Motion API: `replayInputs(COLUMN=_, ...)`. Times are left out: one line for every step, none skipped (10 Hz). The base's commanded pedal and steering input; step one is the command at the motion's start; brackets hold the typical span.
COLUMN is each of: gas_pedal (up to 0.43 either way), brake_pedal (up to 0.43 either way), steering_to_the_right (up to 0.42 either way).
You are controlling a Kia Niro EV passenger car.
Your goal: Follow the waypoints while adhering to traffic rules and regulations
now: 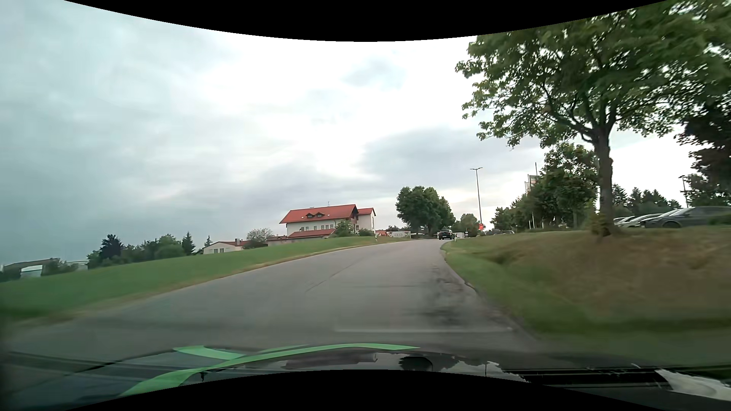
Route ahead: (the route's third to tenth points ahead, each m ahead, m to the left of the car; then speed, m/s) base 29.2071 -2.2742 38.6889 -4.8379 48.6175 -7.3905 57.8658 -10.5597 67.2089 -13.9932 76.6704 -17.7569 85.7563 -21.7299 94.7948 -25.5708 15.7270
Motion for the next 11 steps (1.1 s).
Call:
replayInputs(gas_pedal=0.189, brake_pedal=0.000, steering_to_the_right=0.038)
replayInputs(gas_pedal=0.197, brake_pedal=0.000, steering_to_the_right=0.038)
replayInputs(gas_pedal=0.197, brake_pedal=0.000, steering_to_the_right=0.037)
replayInputs(gas_pedal=0.189, brake_pedal=0.000, steering_to_the_right=0.036)
replayInputs(gas_pedal=0.169, brake_pedal=0.000, steering_to_the_right=0.032)
replayInputs(gas_pedal=0.169, brake_pedal=0.000, steering_to_the_right=0.030)
replayInputs(gas_pedal=0.177, brake_pedal=0.000, steering_to_the_right=0.030)
replayInputs(gas_pedal=0.177, brake_pedal=0.000, steering_to_the_right=0.030)
replayInputs(gas_pedal=0.177, brake_pedal=0.000, steering_to_the_right=0.030)
replayInputs(gas_pedal=0.177, brake_pedal=0.000, steering_to_the_right=0.031)
replayInputs(gas_pedal=0.189, brake_pedal=0.000, steering_to_the_right=0.030)
